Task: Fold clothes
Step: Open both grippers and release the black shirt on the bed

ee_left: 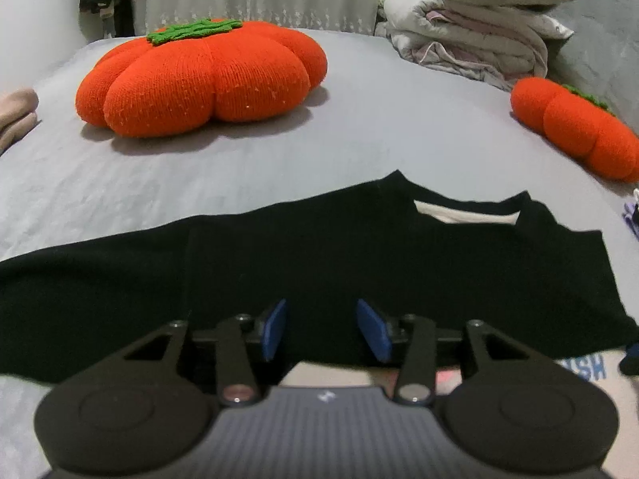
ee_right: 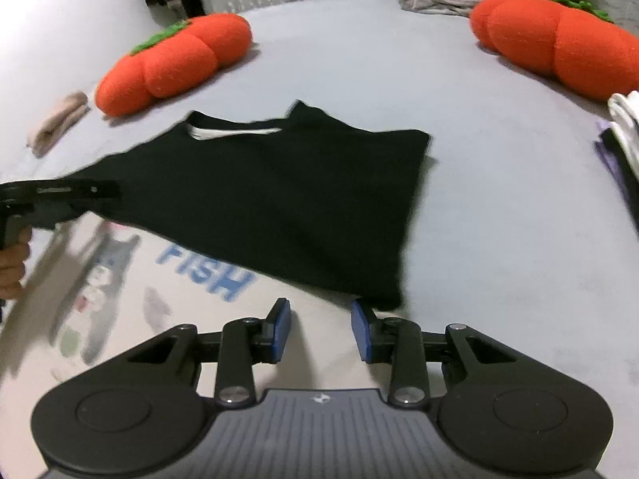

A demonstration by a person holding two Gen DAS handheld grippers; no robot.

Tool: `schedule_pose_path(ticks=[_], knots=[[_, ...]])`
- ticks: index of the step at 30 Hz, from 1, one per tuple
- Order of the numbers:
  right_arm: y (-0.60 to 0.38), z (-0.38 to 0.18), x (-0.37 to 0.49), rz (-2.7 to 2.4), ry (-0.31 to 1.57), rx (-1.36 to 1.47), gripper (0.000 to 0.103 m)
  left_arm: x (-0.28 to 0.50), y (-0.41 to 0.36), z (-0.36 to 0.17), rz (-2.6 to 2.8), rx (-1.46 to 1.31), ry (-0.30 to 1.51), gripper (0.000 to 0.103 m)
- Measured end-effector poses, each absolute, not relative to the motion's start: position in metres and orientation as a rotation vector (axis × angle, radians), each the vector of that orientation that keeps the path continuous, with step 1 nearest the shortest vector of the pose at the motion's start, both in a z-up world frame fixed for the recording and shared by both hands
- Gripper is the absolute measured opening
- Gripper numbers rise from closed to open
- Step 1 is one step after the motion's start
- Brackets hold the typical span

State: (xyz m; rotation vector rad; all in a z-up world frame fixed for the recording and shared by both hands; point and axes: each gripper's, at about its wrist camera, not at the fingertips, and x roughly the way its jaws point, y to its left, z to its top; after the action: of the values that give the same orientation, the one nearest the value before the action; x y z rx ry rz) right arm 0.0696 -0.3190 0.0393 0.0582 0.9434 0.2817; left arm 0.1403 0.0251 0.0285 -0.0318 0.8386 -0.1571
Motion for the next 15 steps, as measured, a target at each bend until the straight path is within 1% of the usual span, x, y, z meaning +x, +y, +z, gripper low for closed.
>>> schedule_pose_path(ticks=[4, 5, 6, 15], knots=[[-0.336, 0.052, 0.065, 0.294, 0.911, 0.088, 0.031, 0.136, 0.019, 0.034, -0.149, -0.007, 0.841, 0.044], [-0.34, 0.057, 0.064, 0.285, 0.892, 0.088, 0.036, 0.135, 0.018, 0.036, -0.151, -0.009, 0.84, 0.045], [-0.344, 0.059, 0.064, 0.26, 0.879, 0.097, 0.038, 0.135, 0.017, 0.037, -0.153, -0.01, 0.841, 0.045], [-0.381, 0.057, 0.075, 0.192, 0.899, 0.316, 0.038, 0.127, 0.008, 0.04, -0.157, 0.027, 0.855, 0.046]])
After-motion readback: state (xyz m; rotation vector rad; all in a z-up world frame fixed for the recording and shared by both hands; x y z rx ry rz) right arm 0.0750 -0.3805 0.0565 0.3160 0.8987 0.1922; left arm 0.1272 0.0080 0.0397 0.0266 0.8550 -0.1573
